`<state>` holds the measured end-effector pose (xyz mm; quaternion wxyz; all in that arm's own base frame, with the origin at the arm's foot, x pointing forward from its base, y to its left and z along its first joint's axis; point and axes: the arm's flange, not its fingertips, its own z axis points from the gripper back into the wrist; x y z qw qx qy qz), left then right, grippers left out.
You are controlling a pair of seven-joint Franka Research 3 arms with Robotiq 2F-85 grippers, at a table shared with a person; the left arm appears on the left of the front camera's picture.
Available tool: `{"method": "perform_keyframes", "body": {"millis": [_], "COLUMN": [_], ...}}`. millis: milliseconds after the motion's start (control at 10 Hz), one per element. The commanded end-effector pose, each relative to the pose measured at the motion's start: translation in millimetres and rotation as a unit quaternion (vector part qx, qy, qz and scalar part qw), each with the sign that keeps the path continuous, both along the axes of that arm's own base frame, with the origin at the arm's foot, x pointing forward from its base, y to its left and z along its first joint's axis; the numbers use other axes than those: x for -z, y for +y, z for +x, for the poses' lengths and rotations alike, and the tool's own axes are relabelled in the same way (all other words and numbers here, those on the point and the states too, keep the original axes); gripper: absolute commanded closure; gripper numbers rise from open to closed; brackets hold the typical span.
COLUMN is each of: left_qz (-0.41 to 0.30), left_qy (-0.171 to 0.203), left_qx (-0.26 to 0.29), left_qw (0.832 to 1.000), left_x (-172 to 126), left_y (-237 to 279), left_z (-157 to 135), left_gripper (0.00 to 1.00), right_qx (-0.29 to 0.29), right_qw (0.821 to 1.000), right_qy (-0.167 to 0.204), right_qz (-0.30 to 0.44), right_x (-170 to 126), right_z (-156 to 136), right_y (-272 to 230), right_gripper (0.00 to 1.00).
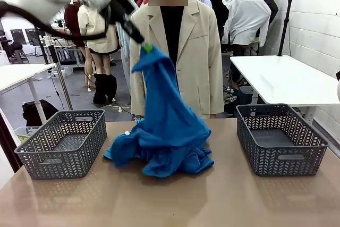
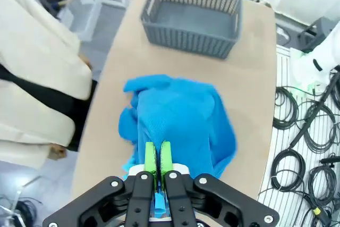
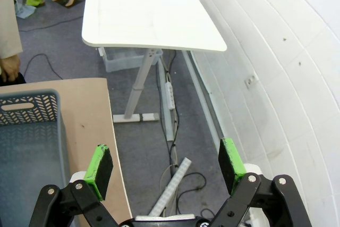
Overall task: Sort the tops and bottoms.
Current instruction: Lift clothes from the center of the table with your left hand.
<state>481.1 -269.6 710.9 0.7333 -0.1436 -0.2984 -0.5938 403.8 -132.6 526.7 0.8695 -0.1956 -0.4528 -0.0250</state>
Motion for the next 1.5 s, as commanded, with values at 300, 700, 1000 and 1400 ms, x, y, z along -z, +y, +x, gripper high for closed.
{"method": "perform_keyframes", "body": {"millis": [300, 700, 1000, 1400], "left_qz": [-0.017, -0.063, -0.076, -0.072], "left_qy": [-0.172, -0.254, -0.294, -0.268], "left_qx": [-0.073, -0.109, -0.114, -0.102], "left_qw": [0.982, 0.959, 0.946, 0.955], "left_x": [-193, -296, -310, -282], "left_y": [-43, -73, -68, -61], "left_z": [-66, -143, -189, -182], "left_gripper": [1.00, 1.00, 1.00, 1.00], "right_qx": [-0.001, -0.001, -0.001, -0.001], "right_qw": [1.000, 1.000, 1.000, 1.000], "right_qy": [0.005, 0.005, 0.005, 0.005], "right_qz": [-0.003, -0.003, -0.003, -0.003], "right_x": [0, 0, 0, 0], "right_z": [-1, -1, -1, -1], "right_y": [-1, -1, -1, -1], "right_gripper": [0.00, 0.00, 0.00, 0.00]}}
